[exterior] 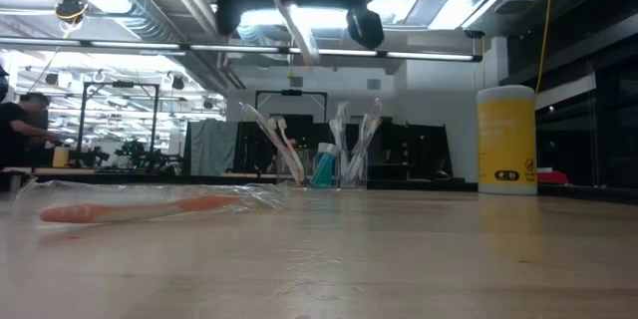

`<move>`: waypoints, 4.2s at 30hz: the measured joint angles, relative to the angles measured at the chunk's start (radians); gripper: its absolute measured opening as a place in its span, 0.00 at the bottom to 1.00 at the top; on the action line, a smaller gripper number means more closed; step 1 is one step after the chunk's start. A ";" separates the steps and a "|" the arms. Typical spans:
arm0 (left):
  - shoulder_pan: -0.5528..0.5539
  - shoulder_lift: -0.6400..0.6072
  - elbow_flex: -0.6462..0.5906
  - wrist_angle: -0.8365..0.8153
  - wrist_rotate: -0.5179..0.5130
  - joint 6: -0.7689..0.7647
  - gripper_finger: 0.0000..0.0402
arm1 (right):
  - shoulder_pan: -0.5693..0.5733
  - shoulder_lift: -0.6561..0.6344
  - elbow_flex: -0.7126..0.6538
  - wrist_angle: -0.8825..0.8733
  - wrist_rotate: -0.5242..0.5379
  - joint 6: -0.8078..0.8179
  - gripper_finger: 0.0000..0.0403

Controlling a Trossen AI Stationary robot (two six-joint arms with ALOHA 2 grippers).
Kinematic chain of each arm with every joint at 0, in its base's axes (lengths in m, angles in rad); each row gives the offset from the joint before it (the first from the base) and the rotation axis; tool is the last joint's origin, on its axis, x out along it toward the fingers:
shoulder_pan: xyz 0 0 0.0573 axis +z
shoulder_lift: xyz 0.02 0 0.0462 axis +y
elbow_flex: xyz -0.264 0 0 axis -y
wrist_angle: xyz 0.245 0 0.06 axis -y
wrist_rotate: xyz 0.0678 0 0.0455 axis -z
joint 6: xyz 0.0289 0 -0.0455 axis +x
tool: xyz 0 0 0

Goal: Pick & Place toothbrushing station
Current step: Put the orange toothbrush into the transparent organizer

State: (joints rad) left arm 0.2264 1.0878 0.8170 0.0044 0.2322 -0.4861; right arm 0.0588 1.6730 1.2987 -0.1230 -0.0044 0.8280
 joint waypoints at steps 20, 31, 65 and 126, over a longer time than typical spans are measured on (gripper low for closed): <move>-0.014 -0.007 0.001 0.016 0.061 -0.001 0.48 | -0.032 0.000 0.000 0.003 -0.012 -0.032 0.00; -0.014 -0.007 0.001 0.022 0.022 0.018 0.42 | -0.034 0.000 0.000 0.018 -0.015 -0.033 0.00; 0.287 -0.006 0.001 0.120 -0.079 0.116 0.00 | -0.110 -0.146 -0.001 -0.023 0.215 -0.153 0.38; 0.304 0.080 0.145 -0.080 0.240 0.009 0.00 | -0.100 -0.238 -0.001 -0.252 0.331 -0.183 0.37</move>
State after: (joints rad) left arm 0.5301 1.1680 0.9615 -0.0758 0.4725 -0.4767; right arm -0.0415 1.4349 1.2980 -0.3748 0.3268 0.6453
